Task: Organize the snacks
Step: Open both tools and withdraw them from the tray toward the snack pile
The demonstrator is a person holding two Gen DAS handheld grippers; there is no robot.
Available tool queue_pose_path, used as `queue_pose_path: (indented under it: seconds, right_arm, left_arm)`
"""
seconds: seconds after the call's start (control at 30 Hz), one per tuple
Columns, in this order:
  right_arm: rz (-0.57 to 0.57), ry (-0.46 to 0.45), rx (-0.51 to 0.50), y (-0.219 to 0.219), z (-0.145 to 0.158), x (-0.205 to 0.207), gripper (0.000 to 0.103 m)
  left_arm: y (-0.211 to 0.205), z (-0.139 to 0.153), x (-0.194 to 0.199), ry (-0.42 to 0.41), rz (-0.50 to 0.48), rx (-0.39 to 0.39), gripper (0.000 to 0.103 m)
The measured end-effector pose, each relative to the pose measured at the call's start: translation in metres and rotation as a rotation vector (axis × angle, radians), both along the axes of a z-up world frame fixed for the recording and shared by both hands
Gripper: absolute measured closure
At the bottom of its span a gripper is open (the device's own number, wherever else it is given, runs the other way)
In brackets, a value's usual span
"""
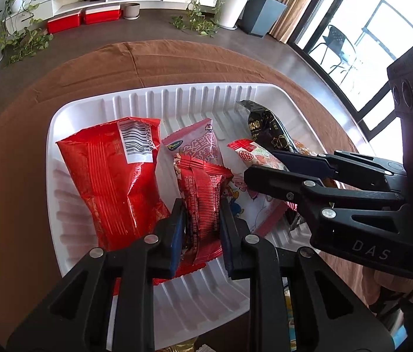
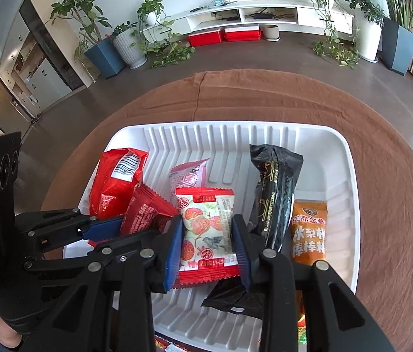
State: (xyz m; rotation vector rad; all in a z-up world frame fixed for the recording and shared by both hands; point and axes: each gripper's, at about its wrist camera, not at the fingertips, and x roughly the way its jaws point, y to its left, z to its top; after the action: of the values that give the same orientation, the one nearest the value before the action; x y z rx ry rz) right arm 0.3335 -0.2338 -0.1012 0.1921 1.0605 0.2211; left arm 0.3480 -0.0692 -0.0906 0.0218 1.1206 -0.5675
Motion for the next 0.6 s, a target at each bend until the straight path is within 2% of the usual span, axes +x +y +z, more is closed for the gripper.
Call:
queue_pose_path:
  seconds: [0.1,0.17,0.3,0.37,0.43,0.53,0.57,0.6]
  right_arm:
    - [-0.002,-0.001,0.004,0.000,0.000,0.000,0.063]
    - [-0.003,-0.003,0.012,-0.001,0.001,-0.002,0.060]
    - [-0.008,-0.007,0.018,-0.004,0.005,-0.005,0.056]
    - [-0.011,-0.011,0.026,-0.006,0.010,-0.009,0.053]
    - [-0.012,-0.031,0.037,-0.009,0.020,-0.017,0.047]
    - [-0.017,-0.067,0.056,-0.015,0.038,-0.034,0.037]
    - [-0.019,-0.078,0.070,-0.018,0.043,-0.041,0.030]
    - [-0.021,-0.091,0.087,-0.020,0.048,-0.049,0.026]
  left_arm:
    - [0.000,0.002,-0.002,-0.004,0.001,-0.001,0.077]
    - [0.000,0.004,-0.004,-0.011,0.000,-0.005,0.064]
    - [-0.003,0.011,-0.010,-0.031,-0.008,-0.002,0.050]
    - [-0.001,0.018,-0.014,-0.040,-0.007,-0.012,0.038]
    - [0.003,0.026,-0.021,-0.058,0.000,-0.020,0.029]
    - [0.015,0.045,-0.035,-0.082,0.019,-0.061,0.024]
    - [0.019,0.051,-0.041,-0.091,0.023,-0.070,0.015]
    - [0.025,0.058,-0.049,-0.107,0.027,-0.080,0.010]
